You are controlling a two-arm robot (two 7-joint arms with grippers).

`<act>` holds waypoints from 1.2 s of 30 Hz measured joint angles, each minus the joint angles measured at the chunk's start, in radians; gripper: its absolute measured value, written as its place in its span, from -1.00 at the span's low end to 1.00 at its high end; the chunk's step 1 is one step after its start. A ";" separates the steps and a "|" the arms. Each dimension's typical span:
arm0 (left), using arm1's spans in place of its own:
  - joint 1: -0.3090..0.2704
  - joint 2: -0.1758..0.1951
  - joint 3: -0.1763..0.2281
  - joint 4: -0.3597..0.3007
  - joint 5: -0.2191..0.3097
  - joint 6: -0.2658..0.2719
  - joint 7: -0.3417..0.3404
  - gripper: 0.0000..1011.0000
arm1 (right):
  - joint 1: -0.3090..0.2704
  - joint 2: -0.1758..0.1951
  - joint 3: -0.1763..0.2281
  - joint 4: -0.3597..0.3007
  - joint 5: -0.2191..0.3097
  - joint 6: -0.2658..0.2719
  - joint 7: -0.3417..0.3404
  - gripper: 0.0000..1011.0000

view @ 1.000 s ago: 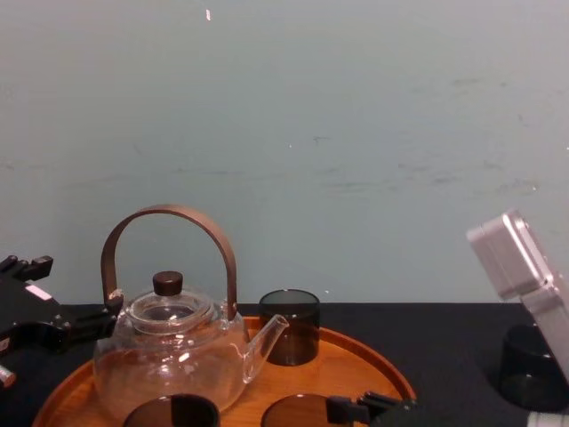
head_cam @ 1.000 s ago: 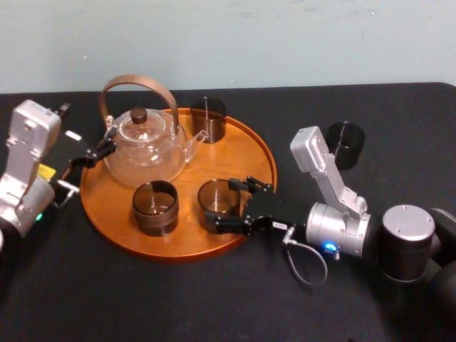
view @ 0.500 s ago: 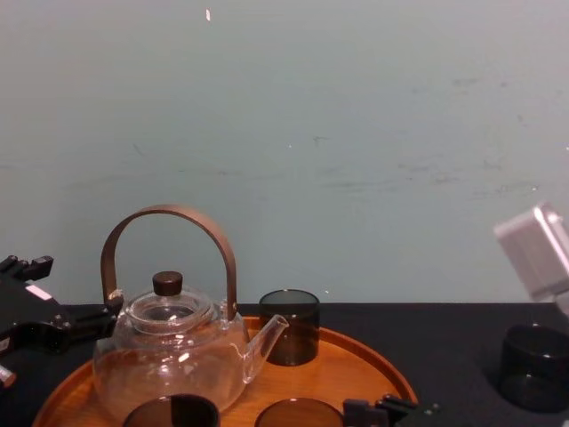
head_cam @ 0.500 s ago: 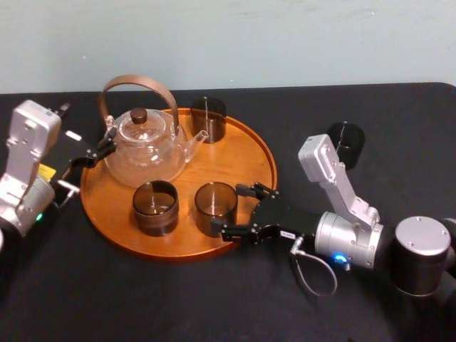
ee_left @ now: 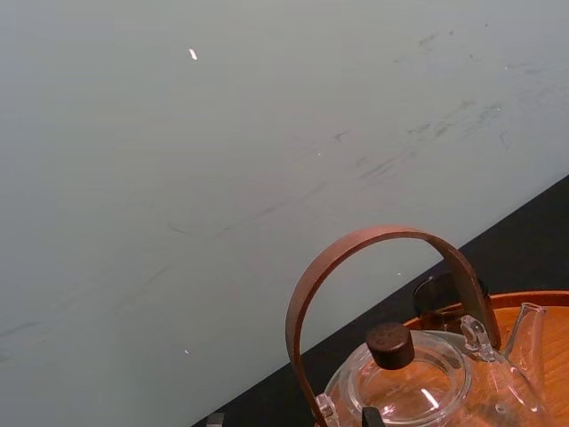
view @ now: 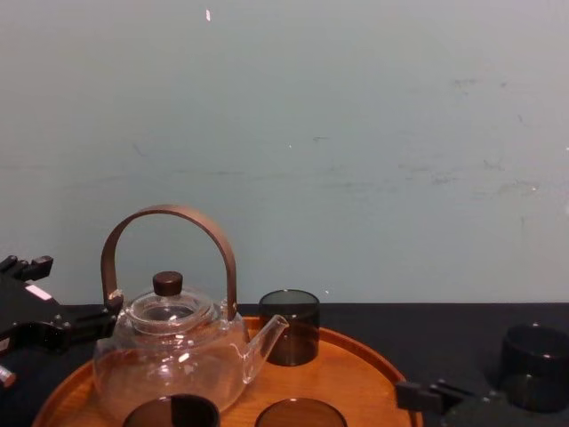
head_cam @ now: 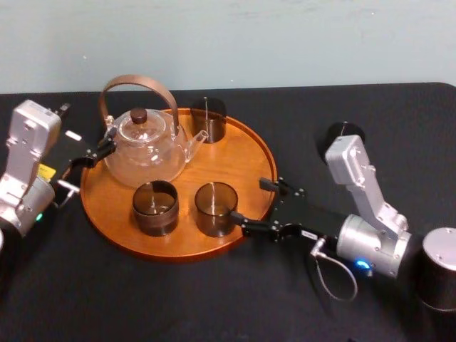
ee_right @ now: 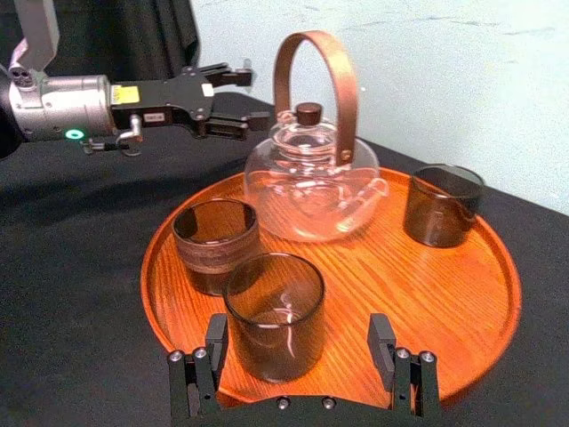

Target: Pick up the glass from the table and place it on the tray.

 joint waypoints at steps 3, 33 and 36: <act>0.000 0.000 0.000 0.000 0.000 0.000 0.000 0.98 | -0.029 0.013 0.023 -0.022 0.007 -0.004 -0.015 0.98; 0.000 0.000 0.000 0.000 0.000 0.000 0.000 0.98 | -0.208 0.056 0.313 -0.059 0.085 -0.043 -0.126 0.98; 0.000 0.000 0.000 0.000 0.000 0.000 0.000 0.98 | -0.201 0.049 0.326 -0.035 0.090 -0.039 -0.126 0.98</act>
